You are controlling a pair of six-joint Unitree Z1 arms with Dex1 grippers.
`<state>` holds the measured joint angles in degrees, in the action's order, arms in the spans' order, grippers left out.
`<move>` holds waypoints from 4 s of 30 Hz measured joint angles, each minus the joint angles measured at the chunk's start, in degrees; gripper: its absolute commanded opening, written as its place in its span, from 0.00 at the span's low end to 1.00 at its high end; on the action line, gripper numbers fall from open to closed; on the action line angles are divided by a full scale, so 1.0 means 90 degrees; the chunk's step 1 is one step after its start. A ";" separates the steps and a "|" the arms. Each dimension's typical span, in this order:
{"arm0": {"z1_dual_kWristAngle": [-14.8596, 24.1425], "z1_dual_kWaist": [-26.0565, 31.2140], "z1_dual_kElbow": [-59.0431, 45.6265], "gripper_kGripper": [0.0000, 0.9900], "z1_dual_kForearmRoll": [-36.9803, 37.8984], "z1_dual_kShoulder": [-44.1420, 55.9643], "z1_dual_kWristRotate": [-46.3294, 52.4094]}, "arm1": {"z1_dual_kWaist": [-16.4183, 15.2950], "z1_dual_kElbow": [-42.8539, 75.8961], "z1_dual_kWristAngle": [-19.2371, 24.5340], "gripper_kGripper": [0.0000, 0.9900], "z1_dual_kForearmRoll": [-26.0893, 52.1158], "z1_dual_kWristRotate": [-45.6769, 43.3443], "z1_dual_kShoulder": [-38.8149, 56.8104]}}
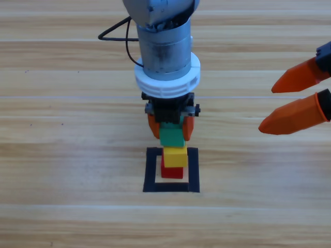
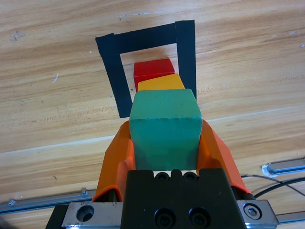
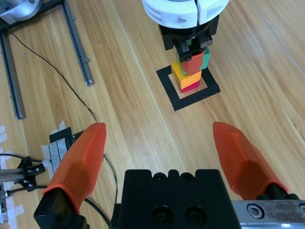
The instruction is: Stack the blocks in the rectangular block: red at the bottom, yellow in the middle, green on top
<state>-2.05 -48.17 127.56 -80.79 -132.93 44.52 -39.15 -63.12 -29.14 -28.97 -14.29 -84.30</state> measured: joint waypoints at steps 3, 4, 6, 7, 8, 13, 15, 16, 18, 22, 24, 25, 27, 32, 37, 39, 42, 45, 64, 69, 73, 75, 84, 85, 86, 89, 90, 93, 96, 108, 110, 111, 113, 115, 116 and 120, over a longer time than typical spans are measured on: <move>0.0000 -0.0004 0.0000 0.00 0.0000 0.0000 0.0000 | 0.0000 0.0000 0.0000 1.00 0.0000 0.0000 0.0000; 0.0000 -0.0005 0.0000 0.00 0.0000 0.0000 0.0000 | 0.0000 0.0000 0.0000 1.00 0.0000 0.0000 0.0000; 0.0000 -0.0010 0.0000 0.00 0.0000 0.0000 0.0004 | 0.0000 0.0000 0.0000 1.00 0.0000 0.0000 0.0000; 0.0000 -0.0015 0.0000 0.00 0.0000 0.0000 0.0008 | 0.0000 0.0000 0.0000 1.00 0.0000 0.0000 0.0000; 0.0000 -0.0021 0.0000 0.00 0.0000 0.0000 0.0018 | 0.0000 0.0000 0.0000 1.00 0.0000 0.0000 0.0000; 0.0000 -0.0086 0.0000 0.00 0.0000 0.0000 0.0092 | 0.0000 0.0000 0.0000 1.00 0.0000 0.0000 0.0000; 0.0000 -0.0113 0.0000 0.00 0.0000 0.0000 0.0126 | 0.0000 0.0000 0.0000 1.00 0.0000 0.0000 0.0000; 0.0000 -0.0122 0.0000 0.00 0.0000 0.0000 0.0128 | 0.0000 0.0000 0.0000 1.00 0.0000 0.0000 0.0000; 0.0000 -0.0124 0.0000 0.00 0.0000 0.0000 0.0128 | 0.0000 0.0000 0.0000 1.00 0.0000 0.0000 0.0000; 0.0000 -0.0123 0.0000 0.00 0.0000 0.0000 0.0128 | 0.0000 0.0000 0.0000 1.00 0.0000 0.0000 0.0000; 0.0000 -0.0124 0.0000 0.00 0.0000 0.0000 0.0128 | 0.0000 0.0000 0.0000 1.00 0.0000 0.0000 0.0000; 0.0001 -0.0124 0.0000 0.00 0.0000 0.0000 0.0128 | 0.0000 0.0000 0.0000 1.00 0.0000 0.0000 0.0000; 0.0001 -0.0124 0.0000 0.00 0.0000 0.0000 0.0128 | 0.0000 0.0000 0.0000 1.00 0.0000 0.0000 0.0000; 0.0003 -0.0124 -0.0001 0.00 0.0000 0.0000 0.0128 | 0.0000 0.0000 0.0000 1.00 0.0000 0.0000 0.0000; 0.0012 -0.0124 -0.0004 0.00 0.0000 0.0000 0.0128 | 0.0000 0.0000 0.0000 1.00 0.0000 0.0000 0.0000; 0.0015 -0.0124 -0.0005 0.00 0.0000 0.0000 0.0128 | 0.0000 0.0000 0.0000 1.00 0.0000 0.0000 0.0000; 0.0016 -0.0124 -0.0006 0.00 0.0000 0.0000 0.0126 | 0.0000 0.0000 0.0000 1.00 0.0000 0.0000 0.0000; 0.0030 -0.0123 -0.0006 0.00 0.0000 0.0000 0.0126 | 0.0000 0.0000 0.0000 1.00 0.0000 0.0000 0.0000; 0.0058 -0.0123 -0.0021 1.00 0.0000 -0.0072 0.0118 | 0.0000 0.0000 0.0000 1.00 0.0000 0.0000 0.0000; 0.0058 -0.0123 -0.0031 1.00 0.0000 -0.0072 0.0118 | 0.0000 0.0000 0.0000 1.00 0.0000 0.0000 0.0000; 0.0058 -0.0123 -0.0070 1.00 0.0000 -0.0071 0.0118 | 0.0000 0.0000 0.0000 1.00 0.0000 0.0000 0.0000; 0.0079 -0.0123 -0.0101 1.00 0.0000 -0.0071 0.0118 | 0.0000 0.0000 0.0000 1.00 0.0000 0.0000 0.0000; 0.0421 -0.0119 -0.0224 1.00 0.0000 0.1006 0.0070 | 0.0000 0.0001 0.0000 1.00 0.0000 0.0000 0.0000; 0.0488 -0.0117 -0.0222 1.00 0.0000 0.1303 0.0040 | 0.0000 0.0004 0.0000 1.00 0.0000 0.0000 0.0000; 0.0566 -0.0115 -0.0212 1.00 0.0000 0.1614 -0.0006 | 0.0000 0.0009 0.0000 1.00 0.0000 0.0000 0.0000; 0.0941 -0.0114 -0.0204 1.00 0.0002 0.2559 -0.0151 | 0.0000 0.0018 0.0000 1.00 0.0000 0.0000 0.0000; 0.1074 -0.0114 -0.0205 1.00 0.0016 0.2824 -0.0224 | 0.0000 0.0019 0.0000 1.00 0.0001 0.0000 0.0000; 0.1443 -0.0108 -0.0668 1.00 0.0711 0.3732 -0.0822 | 0.0000 0.0019 0.0000 1.00 0.0001 0.0000 0.0000; 0.1135 -0.0011 -0.2775 1.00 0.2735 0.4778 -0.1693 | 0.0000 0.0021 0.0000 1.00 0.0001 -0.0001 0.0000; -0.1448 0.0640 -0.6640 1.00 0.6330 0.5587 -0.3411 | -0.0727 -0.0045 0.0686 1.00 0.0013 0.0000 0.0002; -0.1449 0.0640 -0.6862 1.00 0.6350 0.5655 -0.3433 | -0.1012 -0.0172 0.0716 1.00 -0.0006 0.0001 0.0003; -0.1449 0.0640 -0.6903 1.00 0.6350 0.5691 -0.3447 | -0.1102 -0.0257 0.0717 1.00 -0.0044 0.0002 0.0003; -0.1449 0.0640 -0.6912 1.00 0.6350 0.5759 -0.3458 | -0.1259 -0.0476 0.0718 1.00 -0.0183 0.0011 0.0012; -0.1448 0.0640 -0.6912 1.00 0.6350 0.5779 -0.3458 | -0.1337 -0.0588 0.0718 1.00 -0.0273 0.0018 0.0050; -0.1448 0.0640 -0.6913 1.00 0.6350 0.5778 -0.3458 | -0.1364 -0.0604 0.0718 1.00 -0.0301 0.0018 0.0089; -0.1434 0.0640 -0.6930 1.00 0.6350 0.5779 -0.3452 | -0.1406 -0.0604 0.0719 1.00 -0.0348 0.0018 0.0142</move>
<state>-14.95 -42.41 65.19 -23.64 -80.92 13.45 -51.80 -68.56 -22.66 -32.11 -14.13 -83.02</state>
